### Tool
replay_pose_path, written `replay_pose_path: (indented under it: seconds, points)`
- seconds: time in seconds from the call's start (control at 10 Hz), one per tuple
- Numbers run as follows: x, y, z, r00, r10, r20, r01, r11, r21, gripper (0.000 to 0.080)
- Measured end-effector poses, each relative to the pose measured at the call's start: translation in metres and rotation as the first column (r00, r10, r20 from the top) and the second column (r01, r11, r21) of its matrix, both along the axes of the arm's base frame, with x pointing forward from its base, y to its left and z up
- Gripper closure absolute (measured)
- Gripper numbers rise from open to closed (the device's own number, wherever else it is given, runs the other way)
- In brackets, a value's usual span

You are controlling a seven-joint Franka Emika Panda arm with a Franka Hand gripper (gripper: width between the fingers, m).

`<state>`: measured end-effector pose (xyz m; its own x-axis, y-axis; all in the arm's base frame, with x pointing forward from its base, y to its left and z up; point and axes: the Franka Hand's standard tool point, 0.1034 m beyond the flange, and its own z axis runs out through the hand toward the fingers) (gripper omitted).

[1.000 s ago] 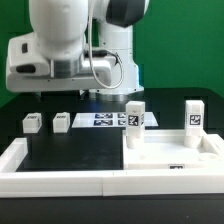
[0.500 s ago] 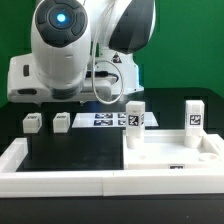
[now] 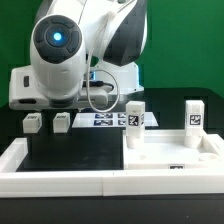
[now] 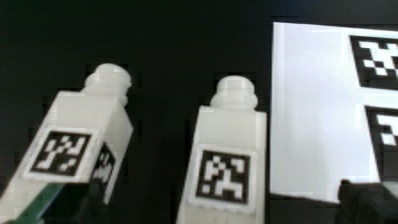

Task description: Assemble square table

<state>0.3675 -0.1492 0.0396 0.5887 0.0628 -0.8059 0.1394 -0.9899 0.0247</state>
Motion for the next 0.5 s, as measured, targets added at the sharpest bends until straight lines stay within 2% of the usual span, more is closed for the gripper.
replay_pose_path:
  seconds: [0.5]
  points:
    - [-0.0027, 0.0005, -0.0029, 1.0, 0.001, 0.002, -0.001, 1.0, 0.0, 0.0151]
